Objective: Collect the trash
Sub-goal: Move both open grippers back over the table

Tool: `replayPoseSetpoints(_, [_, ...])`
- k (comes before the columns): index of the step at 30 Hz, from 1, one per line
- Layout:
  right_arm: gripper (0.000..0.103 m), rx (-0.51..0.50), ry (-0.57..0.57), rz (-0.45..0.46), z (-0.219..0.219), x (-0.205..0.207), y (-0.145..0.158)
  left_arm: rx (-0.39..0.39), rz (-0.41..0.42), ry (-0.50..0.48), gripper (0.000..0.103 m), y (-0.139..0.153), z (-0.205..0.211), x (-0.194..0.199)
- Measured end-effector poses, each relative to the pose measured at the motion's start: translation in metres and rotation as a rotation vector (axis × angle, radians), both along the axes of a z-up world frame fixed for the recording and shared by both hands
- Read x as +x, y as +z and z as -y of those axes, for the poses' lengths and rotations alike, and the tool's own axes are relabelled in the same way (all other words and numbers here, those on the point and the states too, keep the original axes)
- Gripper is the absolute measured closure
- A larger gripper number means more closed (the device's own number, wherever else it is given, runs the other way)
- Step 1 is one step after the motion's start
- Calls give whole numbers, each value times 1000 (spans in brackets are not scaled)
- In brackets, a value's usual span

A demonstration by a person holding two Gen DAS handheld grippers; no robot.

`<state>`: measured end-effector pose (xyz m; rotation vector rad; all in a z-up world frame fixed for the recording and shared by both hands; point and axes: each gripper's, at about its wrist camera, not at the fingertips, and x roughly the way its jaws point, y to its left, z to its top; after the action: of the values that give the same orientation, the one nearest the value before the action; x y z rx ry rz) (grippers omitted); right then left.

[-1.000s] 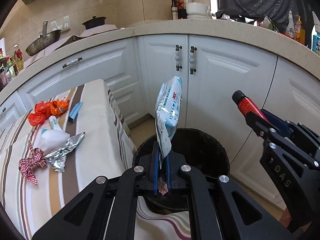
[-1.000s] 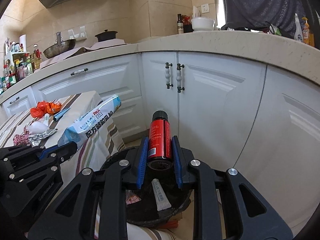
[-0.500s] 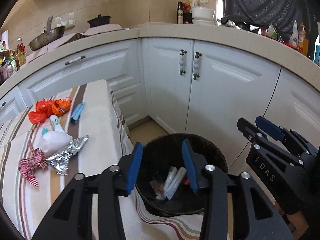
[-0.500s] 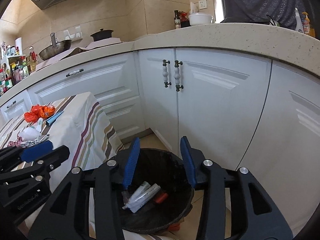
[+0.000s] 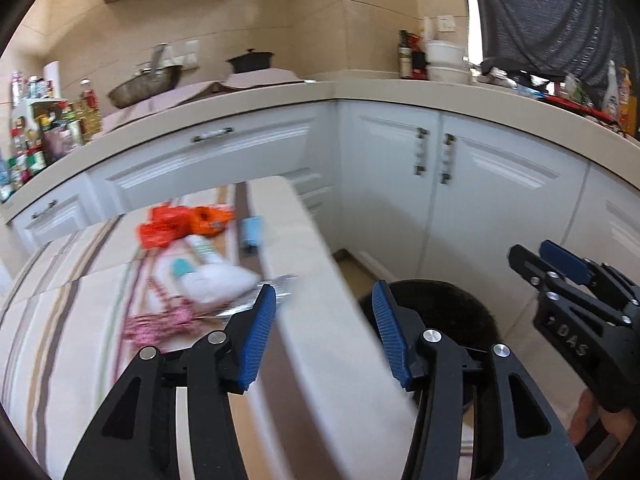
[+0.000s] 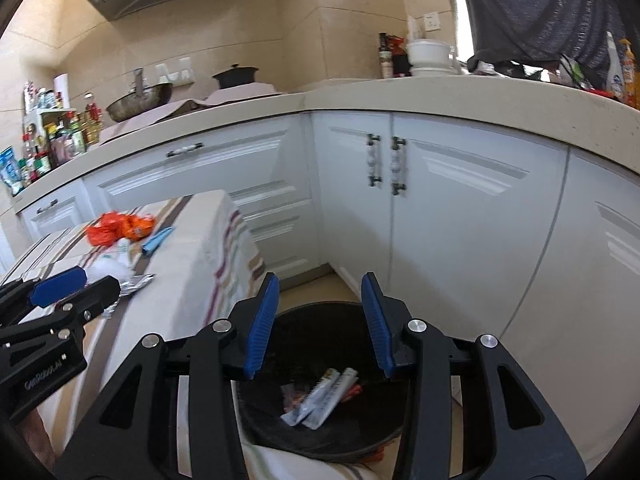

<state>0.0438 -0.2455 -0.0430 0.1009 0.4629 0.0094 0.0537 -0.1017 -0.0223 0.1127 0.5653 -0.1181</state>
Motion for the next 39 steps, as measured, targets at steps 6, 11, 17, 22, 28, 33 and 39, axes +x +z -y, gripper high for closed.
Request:
replayPoseSetpoints(6, [61, -2, 69, -1, -35, -2, 5, -3, -1, 97, 52, 0, -47, -5])
replayPoseSetpoints(11, [61, -17, 119, -3, -65, -4, 6, -1, -8, 165, 51, -3, -81, -6])
replayPoseSetpoints(17, [61, -36, 163, -15, -94, -3, 6, -14, -24, 219, 50, -8, -114, -7])
replayPoseSetpoints(22, [61, -57, 186, -29, -112, -1, 4, -25, -35, 222, 44, -11, -128, -6])
replayPoseSetpoints(28, [61, -72, 194, -44, -122, 2, 2, -1, -63, 192, 40, -16, -129, 6])
replayPoseSetpoints(33, [60, -71, 194, -44, -122, 3, 2, 4, -113, 188, 40, -21, -131, 20])
replayPoseSetpoints(39, [60, -57, 199, -55, -121, 10, 2, -12, -184, 167, 48, -30, -132, 32])
